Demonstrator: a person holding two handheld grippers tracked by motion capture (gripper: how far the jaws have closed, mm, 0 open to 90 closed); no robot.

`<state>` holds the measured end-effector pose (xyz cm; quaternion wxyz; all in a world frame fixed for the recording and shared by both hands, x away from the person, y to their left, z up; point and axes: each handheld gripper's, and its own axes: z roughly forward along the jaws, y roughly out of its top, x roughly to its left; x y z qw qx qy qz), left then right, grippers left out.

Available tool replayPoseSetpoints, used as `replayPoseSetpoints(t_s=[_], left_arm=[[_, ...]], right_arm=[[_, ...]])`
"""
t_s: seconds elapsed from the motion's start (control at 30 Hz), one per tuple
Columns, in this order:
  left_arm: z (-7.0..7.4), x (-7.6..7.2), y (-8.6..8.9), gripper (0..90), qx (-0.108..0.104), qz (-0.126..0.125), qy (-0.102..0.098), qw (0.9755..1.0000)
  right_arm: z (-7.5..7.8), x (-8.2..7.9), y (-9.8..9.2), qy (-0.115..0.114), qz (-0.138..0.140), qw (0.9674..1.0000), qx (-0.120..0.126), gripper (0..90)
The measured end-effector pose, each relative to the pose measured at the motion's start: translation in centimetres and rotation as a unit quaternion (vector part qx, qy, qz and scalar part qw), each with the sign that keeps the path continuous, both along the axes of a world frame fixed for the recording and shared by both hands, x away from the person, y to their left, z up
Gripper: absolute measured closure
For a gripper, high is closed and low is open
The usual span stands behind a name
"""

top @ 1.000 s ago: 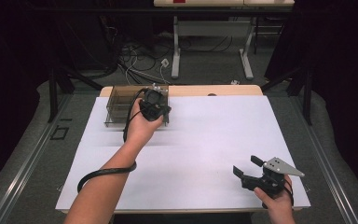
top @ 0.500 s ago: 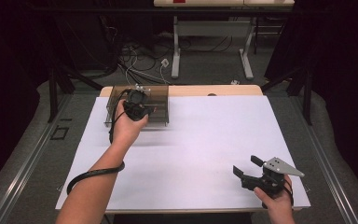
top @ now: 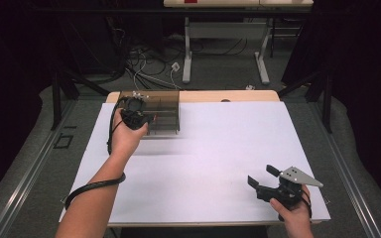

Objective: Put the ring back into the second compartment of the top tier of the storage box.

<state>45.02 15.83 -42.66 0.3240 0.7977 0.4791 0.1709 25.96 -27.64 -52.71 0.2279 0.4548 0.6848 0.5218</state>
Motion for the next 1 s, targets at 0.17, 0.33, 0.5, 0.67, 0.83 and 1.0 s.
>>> replayPoseSetpoints(t_s=[0.17,0.33,0.5,0.67,0.83,1.0], left_arm=[[-0.3,0.1,0.8,89.5,0.002,0.01,0.001,1.0],[-0.6,0.2,1.8,89.5,0.003,0.021,0.009,0.9997],[-1.1,0.2,2.2,89.5,-0.002,0.035,0.011,0.9993],[-1.7,0.3,2.5,89.4,-0.001,0.041,0.013,0.9991],[-2.1,0.5,2.6,88.8,-0.005,0.04,0.016,0.9991],[-2.5,0.5,2.5,81.8,-0.003,0.041,0.007,0.9991]], right_arm=[[0.0,0.0,0.0,0.001,0.0,1.0,-0.001,15.1],[0.0,0.0,0.0,0.001,0.0,1.0,-0.001,15.0],[0.0,0.0,0.0,0.001,0.0,1.0,-0.001,15.0],[0.0,0.0,0.0,-0.002,0.0,1.0,-0.001,15.1],[0.0,0.0,0.0,-0.004,-0.003,1.0,0.002,15.1],[0.0,0.0,-0.1,-0.004,-0.002,1.0,-0.001,15.1]])
